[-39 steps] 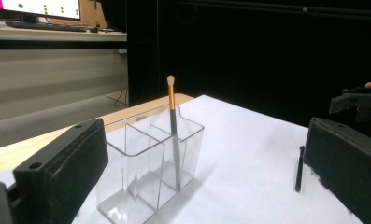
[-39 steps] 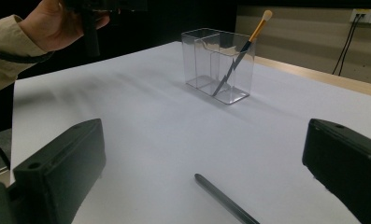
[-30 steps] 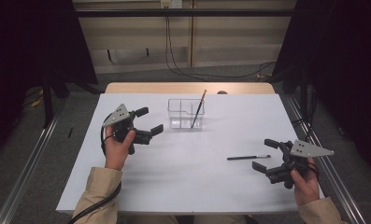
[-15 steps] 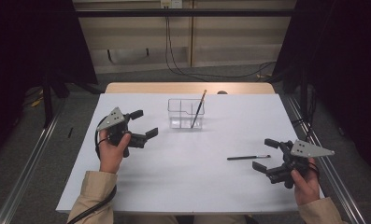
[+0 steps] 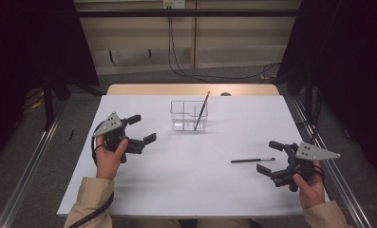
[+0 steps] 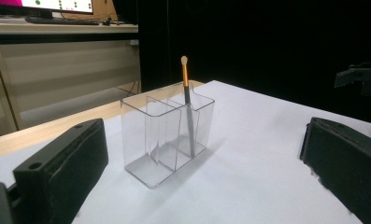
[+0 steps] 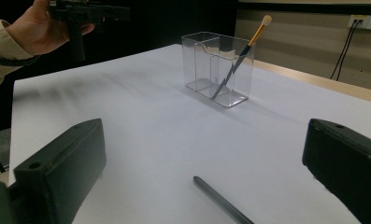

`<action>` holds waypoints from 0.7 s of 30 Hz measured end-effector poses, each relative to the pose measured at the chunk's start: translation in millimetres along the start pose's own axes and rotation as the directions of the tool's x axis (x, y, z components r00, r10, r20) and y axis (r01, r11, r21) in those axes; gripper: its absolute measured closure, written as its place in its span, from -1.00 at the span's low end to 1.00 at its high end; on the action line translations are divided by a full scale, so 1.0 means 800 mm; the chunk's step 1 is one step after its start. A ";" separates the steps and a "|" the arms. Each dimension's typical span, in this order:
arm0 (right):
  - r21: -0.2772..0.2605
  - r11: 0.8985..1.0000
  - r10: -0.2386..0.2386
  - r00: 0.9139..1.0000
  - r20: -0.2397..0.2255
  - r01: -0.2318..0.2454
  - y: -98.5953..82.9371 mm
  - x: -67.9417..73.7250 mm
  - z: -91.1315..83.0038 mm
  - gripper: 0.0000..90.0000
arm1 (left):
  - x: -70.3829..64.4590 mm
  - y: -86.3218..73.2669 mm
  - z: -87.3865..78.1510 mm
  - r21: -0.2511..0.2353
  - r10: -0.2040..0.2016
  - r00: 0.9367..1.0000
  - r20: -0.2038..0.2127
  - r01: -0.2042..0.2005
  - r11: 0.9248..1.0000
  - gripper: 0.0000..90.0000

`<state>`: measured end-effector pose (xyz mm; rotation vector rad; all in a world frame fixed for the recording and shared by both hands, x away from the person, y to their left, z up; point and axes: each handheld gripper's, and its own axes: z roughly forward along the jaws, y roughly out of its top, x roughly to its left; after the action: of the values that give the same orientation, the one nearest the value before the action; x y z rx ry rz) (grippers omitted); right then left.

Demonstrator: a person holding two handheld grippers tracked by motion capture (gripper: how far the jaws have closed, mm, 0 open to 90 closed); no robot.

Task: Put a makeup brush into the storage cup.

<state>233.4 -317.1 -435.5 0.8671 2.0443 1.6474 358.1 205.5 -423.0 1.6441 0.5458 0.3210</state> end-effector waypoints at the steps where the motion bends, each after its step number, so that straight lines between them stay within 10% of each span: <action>1: 0.001 1.000 0.000 1.000 0.001 0.000 0.000 0.000 0.000 -1.00 | 0.000 -0.001 -0.001 0.000 0.002 1.000 0.000 -0.002 1.000 -1.00; 21: -0.006 1.000 0.005 1.000 0.003 -0.005 0.000 -0.001 -0.002 -1.00 | 0.002 -0.006 -0.028 0.010 0.007 0.999 -0.031 -0.007 1.000 -1.00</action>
<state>233.3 -318.6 -435.0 0.8726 2.0357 1.6529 347.3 225.4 -424.6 1.6528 0.5656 0.3501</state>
